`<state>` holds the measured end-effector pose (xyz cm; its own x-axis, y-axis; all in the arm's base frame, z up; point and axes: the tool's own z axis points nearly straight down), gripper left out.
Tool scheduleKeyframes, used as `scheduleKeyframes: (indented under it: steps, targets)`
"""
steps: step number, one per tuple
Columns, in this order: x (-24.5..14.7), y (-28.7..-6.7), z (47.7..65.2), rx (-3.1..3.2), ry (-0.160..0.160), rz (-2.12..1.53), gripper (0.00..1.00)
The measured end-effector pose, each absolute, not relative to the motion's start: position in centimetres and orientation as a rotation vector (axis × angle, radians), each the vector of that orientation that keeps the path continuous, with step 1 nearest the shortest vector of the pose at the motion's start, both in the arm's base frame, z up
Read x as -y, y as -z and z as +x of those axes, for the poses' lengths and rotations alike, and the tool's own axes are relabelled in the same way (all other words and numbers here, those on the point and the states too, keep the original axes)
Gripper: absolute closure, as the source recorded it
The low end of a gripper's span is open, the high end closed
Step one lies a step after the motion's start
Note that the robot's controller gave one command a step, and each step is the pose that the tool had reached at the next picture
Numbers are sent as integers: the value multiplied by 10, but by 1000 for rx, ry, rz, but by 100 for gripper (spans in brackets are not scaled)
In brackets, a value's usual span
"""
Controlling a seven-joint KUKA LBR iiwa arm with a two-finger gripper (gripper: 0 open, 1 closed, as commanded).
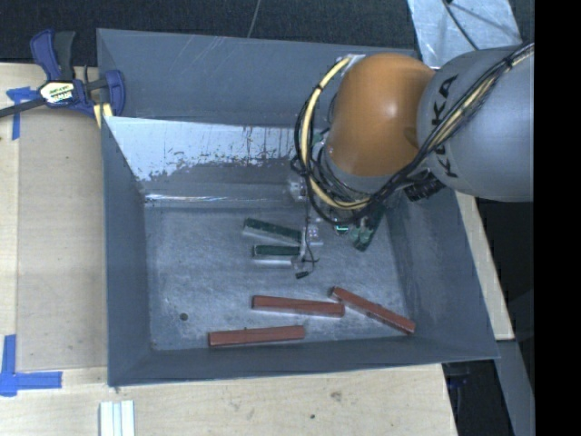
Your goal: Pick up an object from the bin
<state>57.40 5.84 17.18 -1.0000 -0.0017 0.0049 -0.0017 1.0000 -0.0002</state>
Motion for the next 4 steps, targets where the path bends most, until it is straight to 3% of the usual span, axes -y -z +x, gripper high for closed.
scheduleKeyframes:
  steps: [1, 2, 3, 4]
  targets:
    - [-58, -177, 576, 3145, 1, 1, 0]
    - [-55, -85, 598, 3148, 1, -79, 0]
    - [-52, -52, 601, 3145, 4, -107, 0]
    - [-54, -71, 600, 3143, 2, -179, 0]
